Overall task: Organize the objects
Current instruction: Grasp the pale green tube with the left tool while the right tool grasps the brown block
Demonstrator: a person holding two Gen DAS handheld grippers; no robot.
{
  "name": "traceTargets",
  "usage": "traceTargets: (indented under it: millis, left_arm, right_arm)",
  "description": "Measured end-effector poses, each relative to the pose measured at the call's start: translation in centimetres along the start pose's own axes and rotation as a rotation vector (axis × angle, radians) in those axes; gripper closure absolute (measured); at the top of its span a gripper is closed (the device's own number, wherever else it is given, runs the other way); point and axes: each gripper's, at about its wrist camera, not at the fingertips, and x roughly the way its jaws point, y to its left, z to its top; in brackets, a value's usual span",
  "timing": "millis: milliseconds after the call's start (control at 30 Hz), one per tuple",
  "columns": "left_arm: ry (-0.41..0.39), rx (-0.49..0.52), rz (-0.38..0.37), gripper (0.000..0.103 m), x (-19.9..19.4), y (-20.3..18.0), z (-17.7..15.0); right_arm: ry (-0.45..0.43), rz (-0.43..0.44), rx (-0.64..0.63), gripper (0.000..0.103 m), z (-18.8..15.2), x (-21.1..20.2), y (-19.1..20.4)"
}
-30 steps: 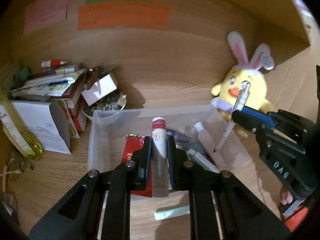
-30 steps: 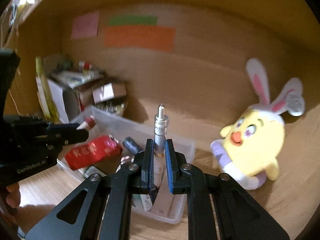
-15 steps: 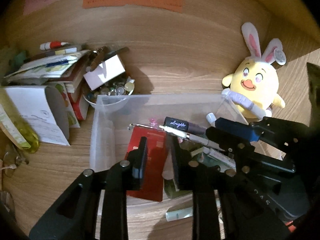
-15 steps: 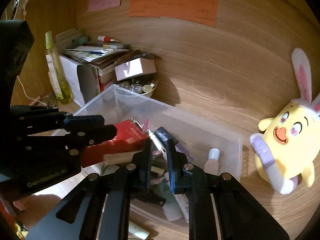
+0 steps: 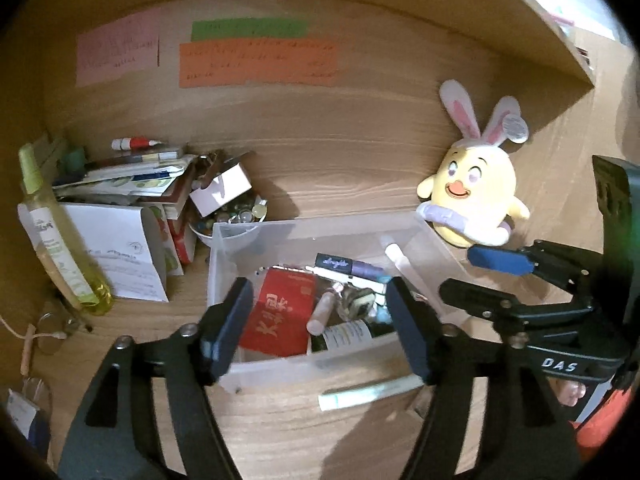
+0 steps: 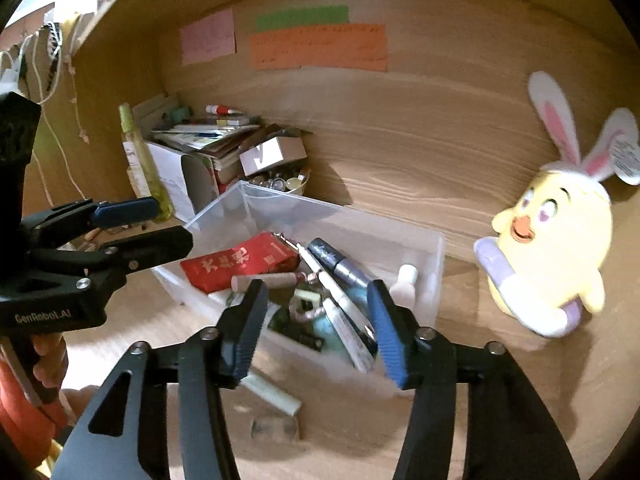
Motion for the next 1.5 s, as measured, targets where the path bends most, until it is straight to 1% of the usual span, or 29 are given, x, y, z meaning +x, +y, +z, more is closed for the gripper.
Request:
traceTargets:
  millis: [33,67,100,233,333,467,633,700,800,833,867,900,933,1000,1167,1267,1300,1367,1433,1467,1500]
  left_arm:
    - [-0.002,0.003,0.001,0.025,-0.3,-0.2,-0.2]
    - [-0.003,0.004,0.002,0.023,-0.5,-0.3,-0.5]
    - [-0.002,0.005,0.002,0.019,-0.8,-0.4,-0.9]
    - [0.029,0.0,-0.006,0.015,-1.0,-0.5,-2.5]
    - [0.074,-0.012,-0.014,0.014,-0.6,-0.3,-3.9]
    - [0.138,-0.017,-0.01,0.014,0.5,-0.1,-5.7]
    - [0.216,-0.012,-0.015,0.014,2.2,-0.1,-7.8]
    - [0.242,-0.004,-0.023,0.014,2.9,-0.2,-8.2]
    - [0.285,0.026,-0.046,0.014,4.3,-0.7,-8.5]
    - [0.298,0.038,-0.053,0.014,4.8,-0.9,-8.4]
    - [0.311,0.048,-0.056,0.014,5.3,-1.1,-8.4]
    - [0.322,0.059,-0.062,0.014,5.8,-1.3,-8.3]
    - [0.329,0.069,-0.072,0.014,6.2,-1.5,-8.2]
    - [0.341,0.093,-0.082,0.014,7.0,-2.0,-7.9]
    - [0.343,0.178,-0.098,0.014,8.1,-3.7,-7.1]
    - [0.355,0.216,-0.14,0.015,8.6,-4.6,-7.0]
    - [0.358,0.222,-0.142,0.016,8.7,-4.7,-7.0]
    - [0.368,0.241,-0.142,0.026,8.9,-5.0,-7.4]
    - [0.395,0.241,-0.15,0.041,9.1,-5.1,-7.9]
    - [0.412,0.235,-0.159,0.042,9.2,-5.0,-8.2]
    - [0.4,0.239,-0.147,0.045,8.9,-5.0,-8.4]
  right_arm:
    - [-0.005,0.002,0.004,0.048,-0.4,-0.5,-0.1]
    - [-0.009,0.004,0.009,0.046,-0.9,-1.0,-0.2]
    - [-0.008,0.007,0.011,0.045,-1.1,-1.2,-0.3]
    - [0.021,0.023,0.024,0.045,-3.1,-1.6,-0.4]
    - [0.055,0.038,0.038,0.045,-4.7,-1.3,-0.5]
    - [0.134,0.074,0.052,0.045,-7.1,0.3,-0.2]
    - [0.238,0.089,0.005,0.045,-9.3,2.9,1.4]
    - [0.258,0.076,-0.021,0.045,-9.6,3.7,1.9]
    - [0.264,0.067,-0.032,0.045,-9.8,4.3,2.0]
    - [0.267,0.072,-0.034,0.05,-9.8,4.4,2.0]
    - [0.257,0.064,-0.037,0.059,-9.9,4.3,1.9]
    - [0.257,0.067,-0.038,0.064,-9.9,4.3,1.8]
    - [0.257,0.072,-0.036,0.066,-9.8,4.2,1.6]
    - [0.25,0.087,-0.015,0.066,-10.0,3.8,1.1]
    - [0.233,0.074,0.024,0.066,-10.7,2.5,-0.5]
    - [0.23,0.07,0.056,0.066,-11.2,1.7,-1.5]
    - [0.229,0.068,0.068,0.066,-11.4,1.3,-1.9]
    - [0.226,0.07,0.087,0.066,-11.6,0.9,-2.5]
    - [0.222,0.071,0.1,0.066,-11.6,0.7,-2.9]
    - [0.219,0.072,0.104,0.066,-11.6,0.6,-3.1]
    - [0.216,0.073,0.109,0.066,-11.6,0.5,-3.3]
